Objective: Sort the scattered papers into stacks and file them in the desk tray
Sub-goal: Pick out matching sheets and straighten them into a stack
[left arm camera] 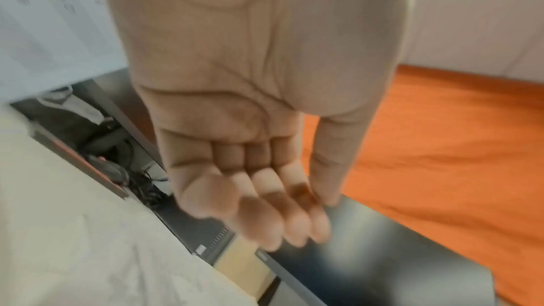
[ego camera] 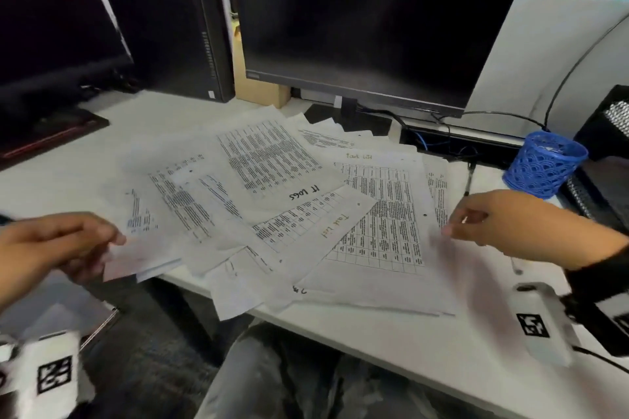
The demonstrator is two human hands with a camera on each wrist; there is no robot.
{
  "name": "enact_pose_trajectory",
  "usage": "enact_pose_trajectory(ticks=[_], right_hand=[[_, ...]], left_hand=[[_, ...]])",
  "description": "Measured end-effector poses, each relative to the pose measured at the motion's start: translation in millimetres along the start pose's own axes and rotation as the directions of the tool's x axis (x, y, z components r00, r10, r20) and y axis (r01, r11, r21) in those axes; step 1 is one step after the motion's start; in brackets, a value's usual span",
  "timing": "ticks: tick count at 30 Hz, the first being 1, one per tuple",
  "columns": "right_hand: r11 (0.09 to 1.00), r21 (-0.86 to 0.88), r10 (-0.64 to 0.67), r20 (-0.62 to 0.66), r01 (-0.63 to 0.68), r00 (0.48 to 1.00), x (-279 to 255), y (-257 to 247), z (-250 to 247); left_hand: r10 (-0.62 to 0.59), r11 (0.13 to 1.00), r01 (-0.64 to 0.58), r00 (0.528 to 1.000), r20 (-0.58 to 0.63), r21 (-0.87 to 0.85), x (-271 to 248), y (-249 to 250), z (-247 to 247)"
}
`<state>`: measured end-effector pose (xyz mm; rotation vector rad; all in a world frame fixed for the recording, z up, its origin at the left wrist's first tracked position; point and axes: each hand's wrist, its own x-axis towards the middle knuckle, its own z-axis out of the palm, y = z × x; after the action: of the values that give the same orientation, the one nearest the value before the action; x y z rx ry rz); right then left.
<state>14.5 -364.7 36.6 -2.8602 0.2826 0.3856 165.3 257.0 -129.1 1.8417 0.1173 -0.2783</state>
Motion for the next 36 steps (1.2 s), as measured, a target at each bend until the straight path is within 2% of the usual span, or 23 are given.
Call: enact_pose_trajectory(ticks=[1, 2, 4, 5, 6, 8, 10, 13, 16, 19, 21, 22, 24, 28, 30, 33, 34, 36], right_hand=[[0.998, 0.052, -0.022, 0.001, 0.021, 1.000, 17, -11, -1], [0.992, 0.117, -0.040, 0.006, 0.039, 0.999, 33, -22, -1], [0.965, 0.256, -0.062, 0.041, 0.050, 0.997, 67, -45, 0], [0.942, 0.333, -0.064, 0.060, 0.040, 0.996, 84, -57, 2], [0.914, 0.405, -0.053, 0.075, 0.019, 0.996, 100, -68, 4], [0.877, 0.479, -0.003, 0.093, -0.042, 0.996, 128, -88, 10], [0.868, 0.489, 0.049, 0.099, -0.092, 0.994, 152, -104, 17], [0.843, 0.511, 0.114, 0.142, -0.171, 0.983, 177, -119, 30], [0.890, 0.427, 0.114, 0.137, -0.162, 0.984, 193, -130, 41], [0.975, 0.176, 0.118, 0.094, -0.133, 0.989, 201, -142, 48], [0.995, 0.009, 0.103, 0.088, -0.104, 0.991, 208, -144, 50], [0.995, -0.018, 0.101, 0.092, -0.100, 0.991, 213, -143, 49], [0.994, 0.011, 0.109, 0.114, -0.110, 0.988, 215, -135, 43], [0.928, 0.333, 0.102, 0.205, -0.167, 0.973, 196, -120, 27], [0.930, 0.334, 0.063, 0.267, -0.154, 0.962, 181, -121, 30], [0.924, 0.360, 0.002, 0.340, -0.132, 0.940, 161, -130, 46], [0.925, 0.359, -0.014, 0.362, -0.125, 0.932, 154, -134, 51], [0.941, 0.321, -0.035, 0.409, -0.108, 0.912, 146, -135, 55]], left_hand=[[0.004, 1.000, -0.004, 0.999, -0.037, -0.015, -57, 82, 66], [0.056, 0.994, -0.067, 0.991, -0.122, -0.082, -67, 108, 94], [0.040, 0.977, -0.058, 0.995, -0.089, -0.205, -71, 137, 129], [-0.014, 0.952, -0.001, 0.999, -0.048, -0.305, -69, 145, 139], [-0.140, 0.912, 0.124, 0.990, -0.012, -0.390, -60, 143, 145], [-0.308, 0.837, 0.278, 0.951, 0.013, -0.471, -45, 139, 160], [-0.351, 0.823, 0.308, 0.937, 0.001, -0.477, -36, 141, 174], [-0.358, 0.810, 0.293, 0.933, -0.032, -0.509, -20, 140, 191], [-0.341, 0.828, 0.280, 0.939, -0.041, -0.485, -10, 144, 202], [-0.298, 0.889, 0.238, 0.949, -0.099, -0.392, 1, 141, 210], [-0.280, 0.918, 0.218, 0.948, -0.152, -0.330, 8, 138, 211], [-0.274, 0.927, 0.212, 0.947, -0.171, -0.308, 11, 137, 209], [-0.266, 0.938, 0.199, 0.937, -0.224, -0.283, 17, 135, 199], [-0.258, 0.938, 0.171, 0.926, -0.276, -0.302, 24, 136, 177], [-0.265, 0.934, 0.169, 0.919, -0.291, -0.315, 27, 137, 174], [-0.305, 0.923, 0.220, 0.919, -0.249, -0.316, 25, 143, 182], [-0.310, 0.935, 0.251, 0.920, -0.239, -0.250, 26, 146, 186], [-0.282, 0.951, 0.303, 0.931, -0.232, 0.057, 24, 150, 193]])
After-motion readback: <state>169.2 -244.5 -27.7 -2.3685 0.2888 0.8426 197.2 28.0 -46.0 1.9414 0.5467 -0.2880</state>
